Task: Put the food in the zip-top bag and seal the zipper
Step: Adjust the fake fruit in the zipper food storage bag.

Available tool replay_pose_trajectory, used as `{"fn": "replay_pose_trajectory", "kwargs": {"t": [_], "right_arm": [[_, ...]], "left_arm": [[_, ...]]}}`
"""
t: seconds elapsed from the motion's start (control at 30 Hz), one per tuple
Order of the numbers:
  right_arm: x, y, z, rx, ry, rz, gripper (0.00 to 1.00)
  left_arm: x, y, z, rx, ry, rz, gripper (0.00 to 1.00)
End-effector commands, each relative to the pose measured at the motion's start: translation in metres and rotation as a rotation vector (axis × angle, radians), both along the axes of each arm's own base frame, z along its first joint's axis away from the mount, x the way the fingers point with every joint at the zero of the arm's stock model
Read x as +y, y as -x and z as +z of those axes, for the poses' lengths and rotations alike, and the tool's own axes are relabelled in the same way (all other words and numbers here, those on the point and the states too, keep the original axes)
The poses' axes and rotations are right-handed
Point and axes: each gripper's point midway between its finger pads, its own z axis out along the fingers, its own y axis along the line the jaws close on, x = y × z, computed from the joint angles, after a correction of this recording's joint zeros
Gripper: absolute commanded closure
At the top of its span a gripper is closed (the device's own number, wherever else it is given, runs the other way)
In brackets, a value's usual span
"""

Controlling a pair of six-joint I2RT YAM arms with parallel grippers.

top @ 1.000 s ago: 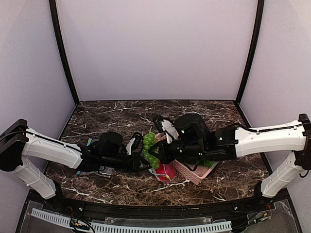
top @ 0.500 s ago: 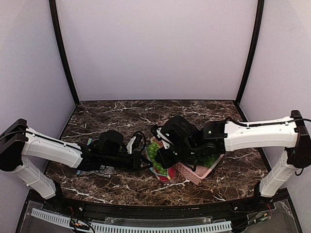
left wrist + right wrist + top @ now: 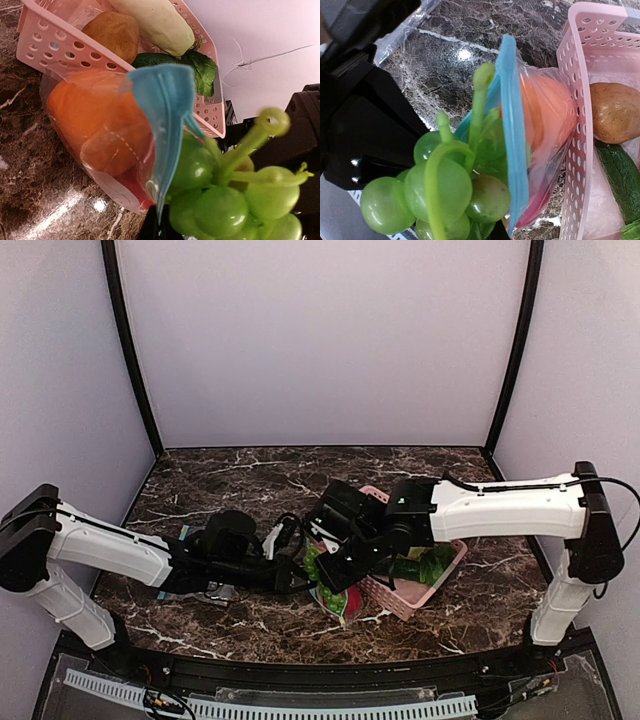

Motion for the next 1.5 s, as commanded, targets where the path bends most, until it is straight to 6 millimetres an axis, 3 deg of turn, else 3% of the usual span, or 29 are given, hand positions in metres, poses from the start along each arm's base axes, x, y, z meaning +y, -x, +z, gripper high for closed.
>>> {"fn": "replay_pose_trajectory", "kwargs": {"t": [0.0,0.27,0.6,0.8,1.0,1.13,1.47], "right_arm": [[-0.01,0.01,-0.028,0.092,0.103,0.014,1.0],[-0.027,0.004,-0.063,0.161,0.198,-0.059,1.0],[-0.05,-0.008,-0.075,0.11,0.314,-0.104,1.0],[-0.039,-0.014,-0.056,0.09,0.256,-0.112,0.97],[-0.02,-0.007,-0.015,0.1,0.09,-0.058,0.64],[-0.017,0.0,0.008,0.109,0.009,-0.034,0.48],[-0.01,0.004,0.035,0.106,-0.111,-0.019,0.31]], "left_arm": [[-0.006,-0.005,0.015,-0.053,0.038,-0.011,0.99],[-0.004,-0.006,0.014,-0.049,0.053,0.011,0.99],[0.007,-0.013,0.023,-0.084,0.064,0.075,0.99],[0.006,-0.011,0.02,-0.07,0.077,0.072,0.99],[0.001,-0.008,0.016,-0.041,0.079,0.049,0.99],[-0.002,-0.008,0.015,-0.034,0.081,0.043,0.99],[-0.004,-0.007,0.013,-0.023,0.079,0.035,0.99]]}}
